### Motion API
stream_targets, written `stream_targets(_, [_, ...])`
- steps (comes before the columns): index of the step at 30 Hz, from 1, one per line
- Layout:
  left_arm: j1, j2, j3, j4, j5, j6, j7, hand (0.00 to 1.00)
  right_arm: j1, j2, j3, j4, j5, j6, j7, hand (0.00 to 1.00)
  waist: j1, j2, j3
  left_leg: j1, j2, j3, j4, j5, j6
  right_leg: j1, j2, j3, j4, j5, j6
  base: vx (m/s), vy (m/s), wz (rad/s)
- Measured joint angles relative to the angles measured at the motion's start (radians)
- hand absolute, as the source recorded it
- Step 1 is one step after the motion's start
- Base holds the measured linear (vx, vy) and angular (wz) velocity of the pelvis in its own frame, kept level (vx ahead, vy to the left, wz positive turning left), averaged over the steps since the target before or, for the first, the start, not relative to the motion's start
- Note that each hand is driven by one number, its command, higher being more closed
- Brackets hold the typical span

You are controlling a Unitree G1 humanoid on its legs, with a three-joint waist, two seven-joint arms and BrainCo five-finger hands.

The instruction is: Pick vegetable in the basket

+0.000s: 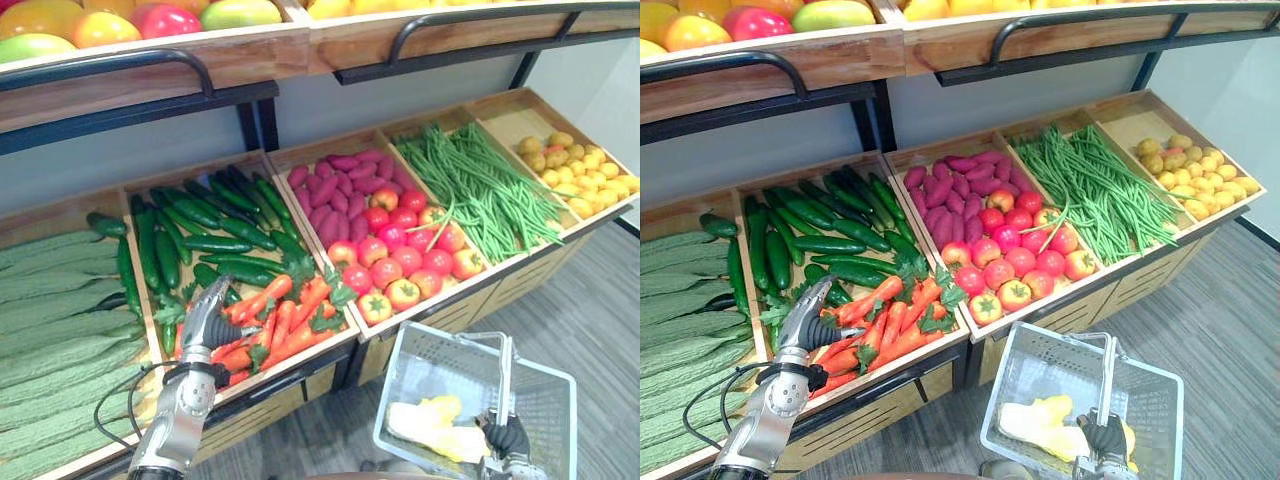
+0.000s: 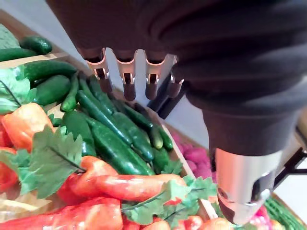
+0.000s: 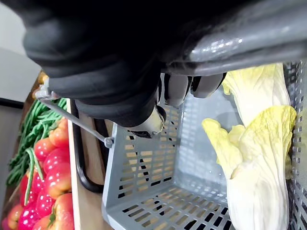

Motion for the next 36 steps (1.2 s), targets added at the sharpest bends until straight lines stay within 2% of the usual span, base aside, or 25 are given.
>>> stream_targets(2, [-0.052, 0.000, -0.027, 0.045, 0.006, 0.007, 0.001, 0.00, -0.021, -0.005, 0.016, 0.000, 0.000, -0.002, 0.001, 1.00, -0.001, -0.003, 0.008, -0.020, 0.000, 0.010, -0.003, 0.006, 0.000, -0.026, 0.002, 0.011, 0.000, 0.010, 0.000, -0.07, -0.010, -0.15])
stream_targets(6, [-0.143, 0.001, -0.061, 0.125, 0.052, 0.028, 0.005, 0.00, -0.065, -0.014, 0.046, -0.003, 0.000, -0.012, 0.002, 1.00, -0.026, -0.007, 0.047, -0.044, 0.000, 0.024, -0.021, 0.027, -0.001, -0.067, 0.004, 0.023, -0.001, 0.025, 0.004, -0.05, -0.015, -0.09])
stream_targets(10, [-0.230, 0.000, -0.063, 0.194, 0.103, 0.052, 0.009, 0.00, -0.082, -0.014, 0.052, -0.025, 0.002, -0.024, 0.003, 1.00, -0.028, -0.010, 0.082, -0.056, 0.001, 0.044, -0.029, 0.035, -0.001, -0.094, 0.002, 0.040, 0.001, 0.031, 0.005, -0.01, 0.000, -0.15])
stream_targets(14, [-0.314, 0.001, -0.060, 0.237, 0.109, 0.072, 0.040, 0.00, -0.079, -0.018, 0.051, -0.066, 0.004, -0.028, 0.000, 1.00, -0.027, -0.012, 0.111, -0.073, 0.002, 0.048, -0.028, 0.035, -0.001, -0.110, 0.001, 0.041, 0.001, 0.033, 0.004, 0.00, 0.000, 0.00])
stream_targets(15, [-0.335, 0.003, -0.060, 0.256, 0.127, 0.079, 0.049, 1.00, -0.078, -0.020, 0.052, -0.080, 0.009, -0.028, 0.001, 1.00, -0.030, -0.013, 0.117, -0.074, 0.002, 0.050, -0.028, 0.035, -0.002, -0.111, 0.001, 0.042, 0.001, 0.033, 0.004, 0.00, 0.000, 0.00])
stream_targets(22, [-0.416, 0.011, -0.021, 0.271, 0.185, 0.105, 0.066, 1.00, -0.066, -0.033, 0.071, -0.123, 0.041, -0.032, 0.004, 1.00, -0.027, -0.013, 0.141, -0.080, 0.001, 0.076, -0.024, 0.035, -0.001, -0.129, 0.002, 0.066, -0.002, 0.047, 0.004, -0.02, 0.003, -0.10])
stream_targets(25, [-0.403, 0.013, -0.014, 0.271, 0.185, 0.115, 0.030, 1.00, -0.065, -0.028, 0.071, -0.123, 0.062, -0.033, 0.003, 1.00, -0.028, -0.010, 0.144, -0.080, 0.000, 0.075, -0.035, 0.035, -0.001, -0.124, 0.002, 0.066, -0.022, 0.058, 0.010, -0.05, -0.007, -0.01])
stream_targets(28, [-0.378, 0.012, -0.013, 0.265, 0.184, 0.115, 0.024, 1.00, -0.065, -0.027, 0.071, -0.123, 0.062, -0.035, 0.002, 1.00, -0.027, -0.008, 0.145, -0.076, -0.001, 0.071, -0.037, 0.037, 0.002, -0.116, 0.001, 0.064, -0.025, 0.058, 0.011, -0.01, -0.008, 0.04])
stream_targets(36, [-0.253, 0.013, 0.038, 0.066, 0.181, 0.111, 0.048, 1.00, -0.057, -0.009, 0.037, -0.112, 0.059, -0.036, 0.003, 1.00, -0.032, 0.001, 0.151, -0.027, -0.002, 0.040, -0.056, 0.048, 0.002, -0.053, -0.006, 0.037, -0.062, 0.061, 0.013, 0.02, -0.001, 0.09])
